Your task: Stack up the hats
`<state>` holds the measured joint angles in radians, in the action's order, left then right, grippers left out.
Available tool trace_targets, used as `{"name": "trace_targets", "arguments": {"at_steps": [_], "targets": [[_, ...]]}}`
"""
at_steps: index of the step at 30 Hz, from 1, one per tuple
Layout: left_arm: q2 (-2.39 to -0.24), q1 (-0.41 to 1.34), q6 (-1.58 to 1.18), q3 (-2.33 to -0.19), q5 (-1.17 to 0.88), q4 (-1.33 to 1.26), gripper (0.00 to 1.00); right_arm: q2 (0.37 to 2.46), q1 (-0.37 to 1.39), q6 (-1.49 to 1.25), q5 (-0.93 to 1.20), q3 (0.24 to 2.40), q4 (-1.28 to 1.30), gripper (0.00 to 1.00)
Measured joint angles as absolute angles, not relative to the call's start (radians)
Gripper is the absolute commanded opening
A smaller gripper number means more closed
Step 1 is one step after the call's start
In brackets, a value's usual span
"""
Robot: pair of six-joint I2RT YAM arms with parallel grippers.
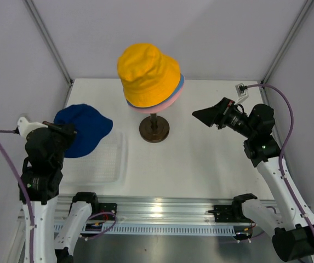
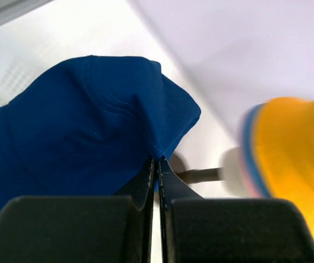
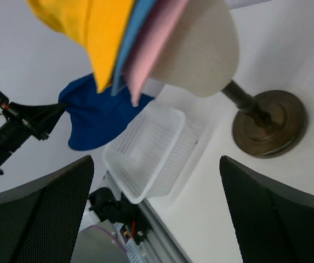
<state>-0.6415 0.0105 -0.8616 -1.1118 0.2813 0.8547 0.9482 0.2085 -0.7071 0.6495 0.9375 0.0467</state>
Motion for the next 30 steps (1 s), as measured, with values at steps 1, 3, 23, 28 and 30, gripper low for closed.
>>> {"name": "trace_targets", "arguments": {"at_steps": [1,3,23,28,30], "targets": [[-0.626,0.010,-0.862,-1.137,0.270,0.838,0.01,0.937,0.221,-0.722,0.659,0.937,0.030,1.00],[-0.597,0.010,-0.864,-1.168,0.252,0.812,0.01,0.918,0.262,-0.756,0.661,0.937,-0.003,0.99],[-0.563,0.010,-1.159,-1.180,0.190,0.743,0.01,1.315,0.967,-1.110,0.208,0.911,-0.466,0.99],[-0.544,0.010,-1.172,-1.182,0.183,0.743,0.01,1.450,1.028,-1.215,0.161,1.013,-0.569,0.99],[-0.536,0.010,-1.176,-1.182,0.179,0.742,0.01,1.489,1.052,-1.271,0.128,1.031,-0.643,0.99]]}}
